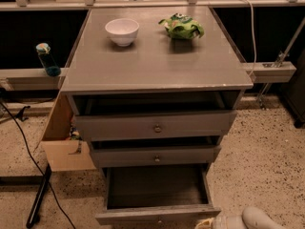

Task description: Close bottom drawer

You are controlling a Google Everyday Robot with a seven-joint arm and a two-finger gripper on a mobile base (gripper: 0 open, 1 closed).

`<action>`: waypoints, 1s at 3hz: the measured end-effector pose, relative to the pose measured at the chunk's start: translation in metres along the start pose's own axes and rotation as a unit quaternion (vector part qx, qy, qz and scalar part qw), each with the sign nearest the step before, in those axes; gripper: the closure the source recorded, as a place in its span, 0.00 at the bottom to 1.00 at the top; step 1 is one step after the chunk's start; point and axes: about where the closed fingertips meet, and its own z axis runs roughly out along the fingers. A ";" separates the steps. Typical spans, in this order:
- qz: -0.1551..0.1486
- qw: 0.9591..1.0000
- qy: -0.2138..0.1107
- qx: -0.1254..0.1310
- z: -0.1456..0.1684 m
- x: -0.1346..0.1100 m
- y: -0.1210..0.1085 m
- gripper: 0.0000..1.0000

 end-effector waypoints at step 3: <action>-0.081 0.996 -0.020 -0.028 0.045 -0.026 -0.030 1.00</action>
Offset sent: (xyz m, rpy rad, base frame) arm 0.0400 0.0411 -0.0079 0.0837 -0.0871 0.1265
